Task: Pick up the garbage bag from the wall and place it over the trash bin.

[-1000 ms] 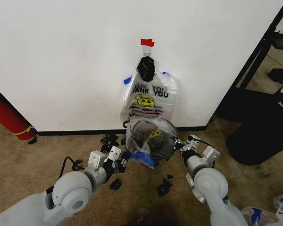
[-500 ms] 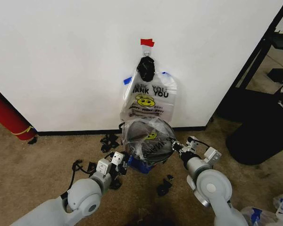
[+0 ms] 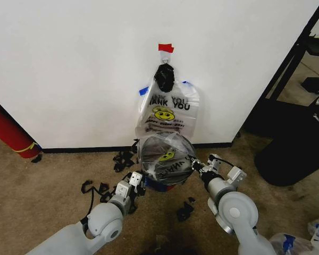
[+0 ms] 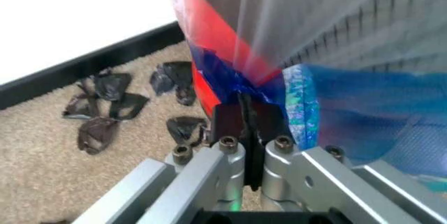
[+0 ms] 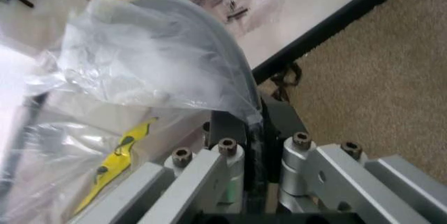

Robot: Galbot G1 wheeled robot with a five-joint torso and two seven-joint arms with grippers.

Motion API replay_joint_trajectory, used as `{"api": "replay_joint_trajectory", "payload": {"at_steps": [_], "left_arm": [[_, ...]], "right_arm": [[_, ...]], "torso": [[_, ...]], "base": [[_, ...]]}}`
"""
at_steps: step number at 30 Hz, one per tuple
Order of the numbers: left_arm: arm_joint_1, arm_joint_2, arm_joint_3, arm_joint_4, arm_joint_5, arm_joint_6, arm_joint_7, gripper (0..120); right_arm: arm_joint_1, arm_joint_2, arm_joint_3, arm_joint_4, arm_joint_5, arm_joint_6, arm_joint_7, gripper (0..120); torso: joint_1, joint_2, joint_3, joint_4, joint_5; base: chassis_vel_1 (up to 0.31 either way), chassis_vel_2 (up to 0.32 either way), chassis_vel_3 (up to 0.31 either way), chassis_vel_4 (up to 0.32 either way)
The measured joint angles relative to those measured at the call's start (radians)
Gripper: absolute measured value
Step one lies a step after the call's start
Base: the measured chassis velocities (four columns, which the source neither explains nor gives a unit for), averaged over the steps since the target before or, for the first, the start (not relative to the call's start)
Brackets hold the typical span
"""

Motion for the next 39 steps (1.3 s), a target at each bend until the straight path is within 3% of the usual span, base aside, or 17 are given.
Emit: {"api": "replay_joint_trajectory", "payload": {"at_steps": [10,21,29,33,36,39], "left_arm": [[0.181,0.106,-0.165,-0.138,-0.002,0.037,0.012,36],[0.233,0.128,-0.239,-0.233,-0.013,0.069,-0.079,74],[0.282,0.190,-0.275,-0.295,0.028,0.145,-0.093,52],[0.320,0.232,-0.280,-0.304,0.071,0.176,-0.037,59],[0.334,0.263,-0.270,-0.310,0.107,0.180,0.029,72],[0.291,0.245,-0.258,-0.316,0.092,0.150,0.003,85]], "right_arm": [[0.028,-0.004,-0.001,-0.040,-0.038,0.009,-0.018,1],[0.015,-0.005,0.004,-0.054,-0.097,0.033,-0.045,1],[0.019,-0.017,0.007,-0.055,-0.103,0.038,-0.047,1],[0.022,-0.025,0.008,-0.052,-0.102,0.038,-0.047,1],[0.022,-0.033,0.008,-0.050,-0.102,0.038,-0.047,1],[0.020,-0.034,0.008,-0.044,-0.110,0.038,-0.048,1]], "torso": [[0.000,0.000,0.000,0.0005,0.0001],[0.000,0.000,0.000,0.0001,0.0001],[0.000,0.000,0.000,0.0002,0.0001],[0.000,0.000,0.000,0.0004,0.0001],[0.000,0.000,0.000,0.0003,0.0004],[0.000,0.000,0.000,0.0005,0.0000]], "base": [[0.000,0.000,0.000,0.000],[0.000,0.000,0.000,0.000],[0.000,0.000,0.000,0.000],[0.000,0.000,0.000,0.000],[0.000,0.000,0.000,0.000],[0.000,0.000,0.000,0.000]]}}
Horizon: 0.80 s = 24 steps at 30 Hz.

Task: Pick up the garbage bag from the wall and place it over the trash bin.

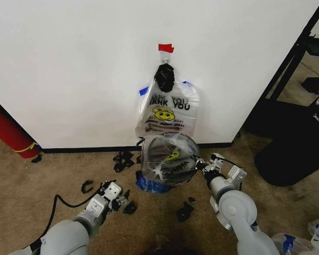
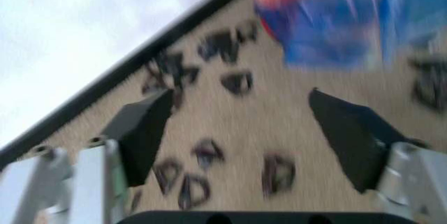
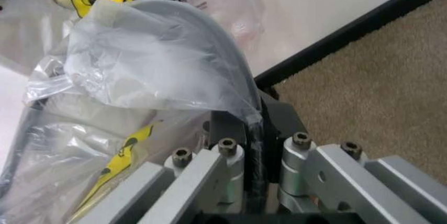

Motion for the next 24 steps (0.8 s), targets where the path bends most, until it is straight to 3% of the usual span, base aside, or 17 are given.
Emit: {"api": "replay_joint_trajectory", "payload": {"at_steps": [3,8,10,15,24], "left_arm": [[-0.054,-0.014,0.001,-0.012,-0.058,-0.012,-0.042,88],[-0.206,0.006,0.025,-0.042,-0.205,-0.005,-0.083,68],[-0.214,0.007,0.026,-0.046,-0.217,-0.004,-0.085,66],[-0.305,0.028,0.056,-0.102,-0.379,0.023,-0.092,43],[-0.419,0.003,0.123,-0.084,-0.519,0.093,-0.122,10]], "right_arm": [[-0.005,-0.001,-0.001,0.000,-0.023,0.006,-0.004,1],[-0.013,0.006,-0.017,0.000,-0.092,0.029,-0.009,1],[-0.013,0.007,-0.019,0.000,-0.101,0.031,-0.010,1],[-0.016,0.028,-0.061,0.003,-0.214,0.058,-0.021,1],[-0.034,0.042,-0.082,0.004,-0.364,0.105,-0.063,1]], "torso": [[0.000,0.000,0.000,-0.0002,-0.0002],[0.000,0.000,0.000,-0.0004,0.0001],[0.000,0.000,0.000,-0.0003,0.0001],[0.000,0.000,0.000,0.0000,0.0003],[0.000,0.000,0.000,0.0000,0.0000]], "base": [[0.000,0.000,0.000,0.000],[0.000,0.000,0.000,0.000],[0.000,0.000,0.000,0.000],[0.000,0.000,0.000,0.000],[0.000,0.000,0.000,0.000]]}}
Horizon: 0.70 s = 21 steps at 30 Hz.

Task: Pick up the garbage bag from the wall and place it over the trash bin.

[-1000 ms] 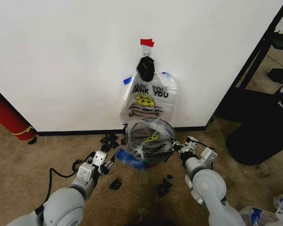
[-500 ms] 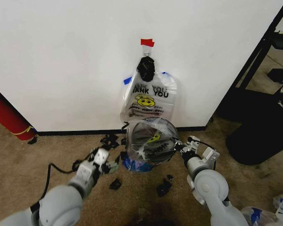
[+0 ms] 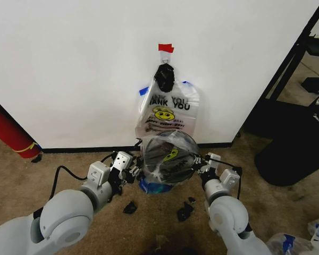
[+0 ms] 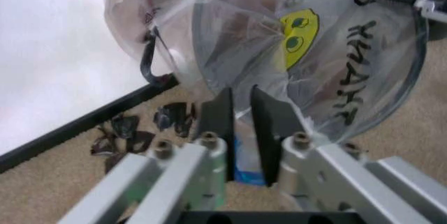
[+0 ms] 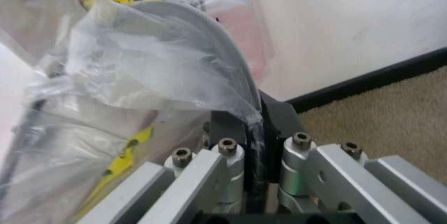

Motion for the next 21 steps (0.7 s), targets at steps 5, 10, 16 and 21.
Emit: {"api": "replay_joint_trajectory", "payload": {"at_steps": [5,10,16,21], "left_arm": [[-0.129,-0.055,0.082,0.055,-0.124,0.026,-0.071,0],[-0.213,-0.110,0.148,0.095,-0.214,0.030,-0.127,0],[-0.296,-0.184,0.207,0.138,-0.335,0.031,-0.207,0],[-0.333,-0.217,0.242,0.177,-0.337,0.031,-0.215,0]], "right_arm": [[-0.004,0.023,-0.013,-0.023,-0.065,0.046,-0.013,1],[-0.013,0.045,-0.028,-0.035,-0.136,0.103,-0.046,1],[-0.043,0.050,-0.037,-0.036,-0.198,0.159,-0.093,1],[-0.060,0.055,-0.049,-0.035,-0.231,0.170,-0.101,1]], "torso": [[0.000,0.000,0.000,-0.0006,0.0000],[0.000,0.000,0.000,-0.0001,0.0000],[0.000,0.000,0.000,-0.0001,0.0002],[0.000,0.000,0.000,-0.0002,0.0002]], "base": [[0.000,0.000,0.000,0.000],[0.000,0.000,0.000,0.000],[0.000,0.000,0.000,0.000],[0.000,0.000,0.000,0.000]]}}
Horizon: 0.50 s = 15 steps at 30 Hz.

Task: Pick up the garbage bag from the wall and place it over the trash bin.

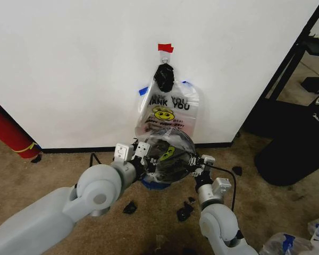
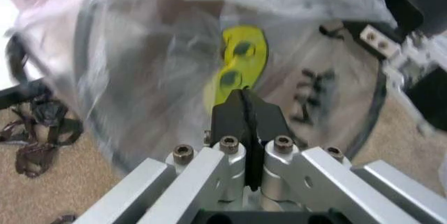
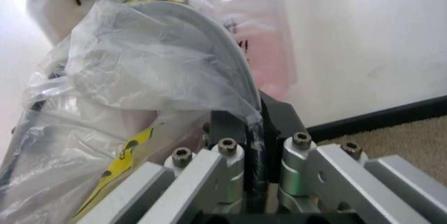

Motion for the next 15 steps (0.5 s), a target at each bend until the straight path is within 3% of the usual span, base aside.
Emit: {"api": "replay_joint_trajectory", "payload": {"at_steps": [15], "left_arm": [[-0.069,-0.061,0.118,0.207,0.088,-0.001,0.038,0]], "right_arm": [[-0.011,0.003,-0.041,0.009,-0.061,0.019,-0.030,1]], "torso": [[0.000,0.000,0.000,0.0001,-0.0001]], "base": [[0.000,0.000,0.000,0.000]]}}
